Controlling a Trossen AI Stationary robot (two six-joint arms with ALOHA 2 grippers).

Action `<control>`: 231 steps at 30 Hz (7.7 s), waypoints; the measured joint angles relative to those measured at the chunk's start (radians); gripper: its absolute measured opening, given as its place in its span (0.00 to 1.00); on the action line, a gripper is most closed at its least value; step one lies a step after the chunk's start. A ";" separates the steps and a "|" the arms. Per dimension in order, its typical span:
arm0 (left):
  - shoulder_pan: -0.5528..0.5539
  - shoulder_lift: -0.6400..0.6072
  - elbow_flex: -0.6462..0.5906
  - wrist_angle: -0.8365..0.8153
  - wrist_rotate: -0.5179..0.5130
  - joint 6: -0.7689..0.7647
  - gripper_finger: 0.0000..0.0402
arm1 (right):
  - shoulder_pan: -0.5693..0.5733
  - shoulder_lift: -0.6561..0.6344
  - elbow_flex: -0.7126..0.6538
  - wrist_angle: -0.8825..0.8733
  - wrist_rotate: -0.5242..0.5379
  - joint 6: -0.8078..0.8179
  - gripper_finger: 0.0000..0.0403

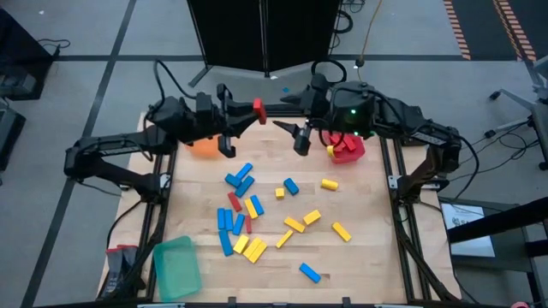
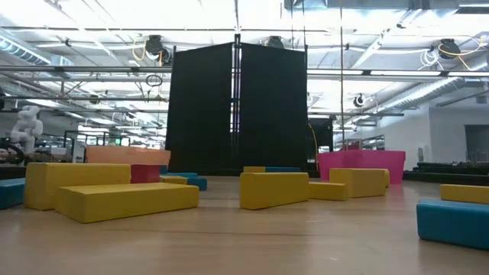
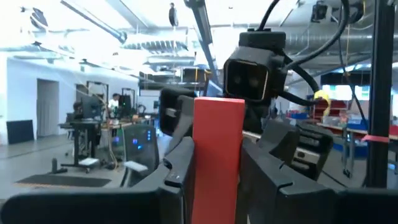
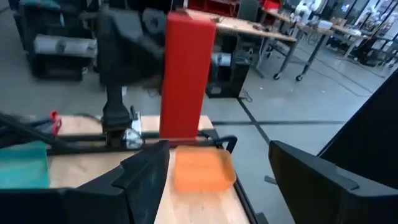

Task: Sort blocks
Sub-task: Put the right red block into the red transparent bin

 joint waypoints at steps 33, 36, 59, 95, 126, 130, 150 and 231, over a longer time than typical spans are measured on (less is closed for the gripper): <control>0.051 -0.012 0.000 -0.547 0.013 0.125 0.03 | 0.060 -0.179 -0.274 -0.866 -0.024 0.547 0.67; 0.060 -0.013 0.000 -0.645 0.013 0.133 0.08 | 0.024 -0.282 -0.548 -0.740 0.005 0.696 0.64; 0.066 -0.020 0.000 -0.767 -0.156 0.133 0.43 | -0.150 -0.526 -1.444 -0.466 -0.043 1.271 0.60; 0.065 -0.020 0.000 -0.803 -0.157 0.131 0.43 | -0.456 -0.409 -1.645 -0.178 0.165 1.501 0.60; 0.062 -0.020 -0.001 -0.849 -0.157 0.074 0.43 | -0.258 -0.426 -1.599 0.131 -0.249 1.012 0.60; 0.062 -0.020 -0.001 -0.851 -0.157 0.071 0.43 | -0.242 -0.433 -1.599 0.162 -0.252 1.029 0.60; 0.062 -0.020 -0.001 -0.851 -0.157 0.053 0.43 | -0.170 -0.424 -1.598 0.316 -0.232 1.005 0.60; 0.066 -0.020 -0.034 -0.868 -0.165 0.062 0.43 | -0.663 -0.303 -1.266 0.084 -0.057 0.609 0.45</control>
